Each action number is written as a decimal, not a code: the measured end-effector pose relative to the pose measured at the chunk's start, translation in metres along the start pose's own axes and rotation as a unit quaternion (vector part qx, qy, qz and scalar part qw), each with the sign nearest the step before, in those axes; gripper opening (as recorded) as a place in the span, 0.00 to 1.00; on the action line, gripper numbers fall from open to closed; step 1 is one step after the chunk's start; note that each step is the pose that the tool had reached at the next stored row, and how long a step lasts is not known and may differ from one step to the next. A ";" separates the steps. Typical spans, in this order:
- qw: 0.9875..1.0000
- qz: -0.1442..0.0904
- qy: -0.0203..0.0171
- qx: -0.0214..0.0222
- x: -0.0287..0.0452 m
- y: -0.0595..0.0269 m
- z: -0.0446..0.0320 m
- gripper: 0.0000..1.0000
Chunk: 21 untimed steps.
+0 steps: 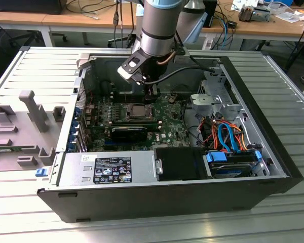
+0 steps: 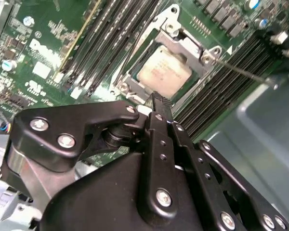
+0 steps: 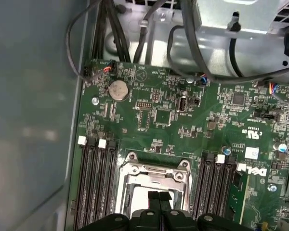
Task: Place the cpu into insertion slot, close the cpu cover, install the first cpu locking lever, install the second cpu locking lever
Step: 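Close the cpu cover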
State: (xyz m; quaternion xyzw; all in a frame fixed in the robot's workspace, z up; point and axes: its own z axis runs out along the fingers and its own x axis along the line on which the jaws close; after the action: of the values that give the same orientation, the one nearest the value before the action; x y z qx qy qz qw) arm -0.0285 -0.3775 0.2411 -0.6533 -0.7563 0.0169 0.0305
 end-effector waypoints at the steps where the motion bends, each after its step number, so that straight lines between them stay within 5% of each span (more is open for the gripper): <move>1: 1.000 -0.001 0.000 0.000 0.0005 -0.0037 0.0009 0.11; 15: 1.000 -0.001 0.000 0.000 0.0040 -0.0292 0.0244 0.11; 21: 1.000 -0.001 0.000 0.000 0.0045 -0.0338 0.0343 0.11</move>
State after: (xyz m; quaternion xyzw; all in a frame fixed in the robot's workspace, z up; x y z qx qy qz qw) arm -0.0649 -0.3774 0.2092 -0.6529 -0.7567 0.0166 0.0307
